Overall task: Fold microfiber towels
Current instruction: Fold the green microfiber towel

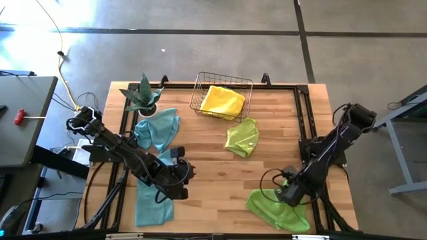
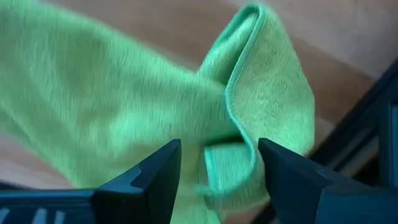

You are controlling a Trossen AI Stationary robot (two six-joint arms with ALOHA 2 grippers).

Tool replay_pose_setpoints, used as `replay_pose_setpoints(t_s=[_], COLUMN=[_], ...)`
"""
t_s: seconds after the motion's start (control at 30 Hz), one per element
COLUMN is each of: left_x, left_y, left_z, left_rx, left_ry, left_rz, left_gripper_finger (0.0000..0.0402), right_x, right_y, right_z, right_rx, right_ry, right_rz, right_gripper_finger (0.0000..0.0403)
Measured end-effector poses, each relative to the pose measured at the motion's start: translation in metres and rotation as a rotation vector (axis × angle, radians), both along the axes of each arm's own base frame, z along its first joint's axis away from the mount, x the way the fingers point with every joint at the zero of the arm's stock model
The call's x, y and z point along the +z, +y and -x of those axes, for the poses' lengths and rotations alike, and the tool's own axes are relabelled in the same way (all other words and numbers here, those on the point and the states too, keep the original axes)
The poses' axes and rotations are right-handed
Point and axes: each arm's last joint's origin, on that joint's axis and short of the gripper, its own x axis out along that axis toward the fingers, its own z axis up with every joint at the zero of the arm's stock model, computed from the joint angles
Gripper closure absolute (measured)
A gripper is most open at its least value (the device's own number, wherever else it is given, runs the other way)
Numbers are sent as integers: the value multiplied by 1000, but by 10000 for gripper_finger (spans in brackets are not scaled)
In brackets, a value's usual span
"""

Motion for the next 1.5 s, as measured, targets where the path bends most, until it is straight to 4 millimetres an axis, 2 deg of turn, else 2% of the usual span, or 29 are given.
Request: replay_pose_setpoints(t_s=[0.23, 0.53, 0.7, 1.03, 1.17, 1.4, 1.5], left_x=[1, 1, 1, 1, 2, 2, 4], left_y=[1, 2, 2, 3, 3, 4, 5], left_z=[0, -1, -1, -1, -1, -1, -4], left_rx=[23, 11, 5, -4, 9, 22, 32], left_ry=[-23, -17, -15, -11, -20, -33, -62], left_rz=[-37, -69, -74, -108, -126, -143, -127], left_gripper_finger=[311, 311, 311, 311, 312, 311, 312], right_x=[17, 3, 3, 2, 2, 2, 9], right_y=[15, 17, 16, 15, 15, 15, 17], right_z=[2, 8, 8, 7, 7, 4, -1], right_rx=[44, 46, 44, 44, 86, 120, 132], right_ry=[88, 139, 122, 94, 82, 62, 43], right_rz=[90, 164, 191, 213, 214, 208, 185], right_gripper_finger=[210, 321, 357, 371, 397, 401, 402])
